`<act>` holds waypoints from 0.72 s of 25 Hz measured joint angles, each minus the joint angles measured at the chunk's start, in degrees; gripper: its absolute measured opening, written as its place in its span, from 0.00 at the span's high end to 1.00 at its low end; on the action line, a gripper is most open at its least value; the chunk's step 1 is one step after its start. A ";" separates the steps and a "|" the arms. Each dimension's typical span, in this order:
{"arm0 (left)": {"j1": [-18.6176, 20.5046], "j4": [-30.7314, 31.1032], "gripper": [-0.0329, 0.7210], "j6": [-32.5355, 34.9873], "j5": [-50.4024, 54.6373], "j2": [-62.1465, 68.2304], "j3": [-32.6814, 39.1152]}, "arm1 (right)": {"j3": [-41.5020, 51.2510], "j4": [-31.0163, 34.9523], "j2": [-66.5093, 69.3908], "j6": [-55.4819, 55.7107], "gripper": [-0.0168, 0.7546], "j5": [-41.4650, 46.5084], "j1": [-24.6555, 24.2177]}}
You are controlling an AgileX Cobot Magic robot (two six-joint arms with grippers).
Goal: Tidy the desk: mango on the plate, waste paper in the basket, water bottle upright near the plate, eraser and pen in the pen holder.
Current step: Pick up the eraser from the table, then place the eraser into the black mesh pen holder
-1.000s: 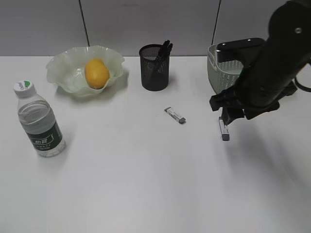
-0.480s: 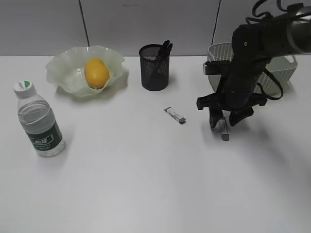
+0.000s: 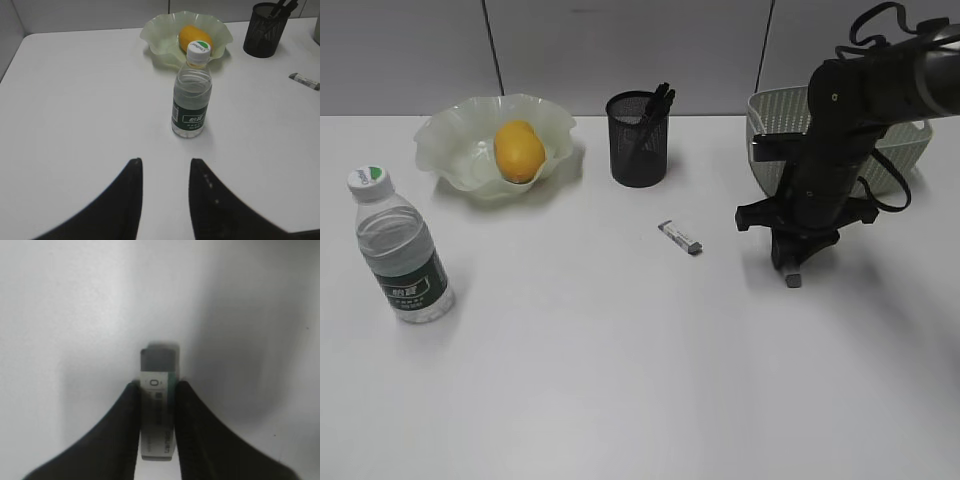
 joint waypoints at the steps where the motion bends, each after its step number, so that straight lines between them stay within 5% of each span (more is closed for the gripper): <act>1: 0.00 0.00 0.64 0.00 0.00 0.00 0.00 | -0.05 0.00 0.00 -0.31 0.76 -0.06 0.00; 8: 0.00 0.05 0.64 0.00 0.00 0.00 0.00 | 0.26 -0.32 -5.14 -4.64 0.76 -4.04 1.11; 14: 0.00 0.01 0.64 0.00 0.00 0.00 0.00 | -1.48 1.45 -17.56 -9.00 0.76 -35.00 3.65; 18: 0.00 0.12 0.64 0.00 0.00 0.00 0.00 | -5.58 2.97 -12.50 -9.21 0.76 -45.02 4.29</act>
